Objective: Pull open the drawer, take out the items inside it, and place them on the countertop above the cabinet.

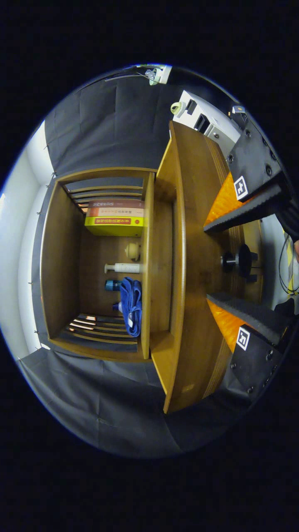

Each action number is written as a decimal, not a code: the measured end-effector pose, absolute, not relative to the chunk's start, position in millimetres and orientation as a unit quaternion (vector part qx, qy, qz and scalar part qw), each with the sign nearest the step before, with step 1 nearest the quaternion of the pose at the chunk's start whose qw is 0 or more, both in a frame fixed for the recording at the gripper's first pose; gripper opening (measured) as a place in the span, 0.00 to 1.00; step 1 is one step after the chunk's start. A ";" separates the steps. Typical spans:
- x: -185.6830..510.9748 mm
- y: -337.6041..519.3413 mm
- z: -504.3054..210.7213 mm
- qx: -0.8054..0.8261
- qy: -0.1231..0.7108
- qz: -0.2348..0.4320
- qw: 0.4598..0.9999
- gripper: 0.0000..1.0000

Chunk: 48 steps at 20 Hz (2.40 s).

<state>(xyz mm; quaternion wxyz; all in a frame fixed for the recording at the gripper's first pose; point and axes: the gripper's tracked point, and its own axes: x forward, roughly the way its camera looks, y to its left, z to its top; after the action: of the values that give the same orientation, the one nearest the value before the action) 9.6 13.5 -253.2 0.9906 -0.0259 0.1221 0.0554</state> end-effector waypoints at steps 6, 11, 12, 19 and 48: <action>15.0 14.1 -185.1 -0.005 0.066 0.052 0.996 0.95; 39.4 -3.8 -117.3 0.004 0.013 0.037 0.999 0.95; 44.9 -8.5 -104.2 0.005 0.003 0.031 0.999 0.95; 76.3 -25.1 -24.5 0.000 -0.035 0.015 0.999 0.95; 127.2 59.5 -347.1 -0.131 0.507 0.138 0.841 0.99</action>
<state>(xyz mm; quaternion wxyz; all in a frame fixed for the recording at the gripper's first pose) 127.2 59.5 -347.1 0.8408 -0.1306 0.5069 0.1380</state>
